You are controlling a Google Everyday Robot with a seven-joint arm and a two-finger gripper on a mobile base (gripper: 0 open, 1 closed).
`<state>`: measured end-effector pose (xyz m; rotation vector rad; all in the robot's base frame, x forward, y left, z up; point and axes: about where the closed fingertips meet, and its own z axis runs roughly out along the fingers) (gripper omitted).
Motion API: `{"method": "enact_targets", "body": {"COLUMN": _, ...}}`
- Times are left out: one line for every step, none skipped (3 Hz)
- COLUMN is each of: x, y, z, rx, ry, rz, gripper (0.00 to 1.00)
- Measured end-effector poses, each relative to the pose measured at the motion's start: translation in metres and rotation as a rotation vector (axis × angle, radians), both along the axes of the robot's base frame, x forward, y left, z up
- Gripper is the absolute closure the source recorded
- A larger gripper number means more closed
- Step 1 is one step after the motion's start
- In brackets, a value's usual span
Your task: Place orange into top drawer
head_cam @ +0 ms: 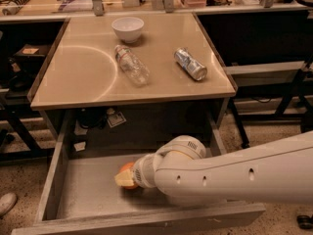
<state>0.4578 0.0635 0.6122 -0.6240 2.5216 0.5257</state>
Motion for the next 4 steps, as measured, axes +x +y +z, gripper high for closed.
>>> {"method": "enact_targets", "body": {"x": 0.0, "y": 0.0, "z": 0.0, "rx": 0.0, "ry": 0.0, "rz": 0.0, "gripper": 0.35}}
{"method": "enact_targets", "body": {"x": 0.0, "y": 0.0, "z": 0.0, "rx": 0.0, "ry": 0.0, "rz": 0.0, "gripper": 0.11}}
{"method": "enact_targets", "body": {"x": 0.0, "y": 0.0, "z": 0.0001, "rx": 0.0, "ry": 0.0, "rz": 0.0, "gripper": 0.0}}
{"method": "enact_targets", "body": {"x": 0.0, "y": 0.0, "z": 0.0001, "rx": 0.0, "ry": 0.0, "rz": 0.0, "gripper": 0.0}}
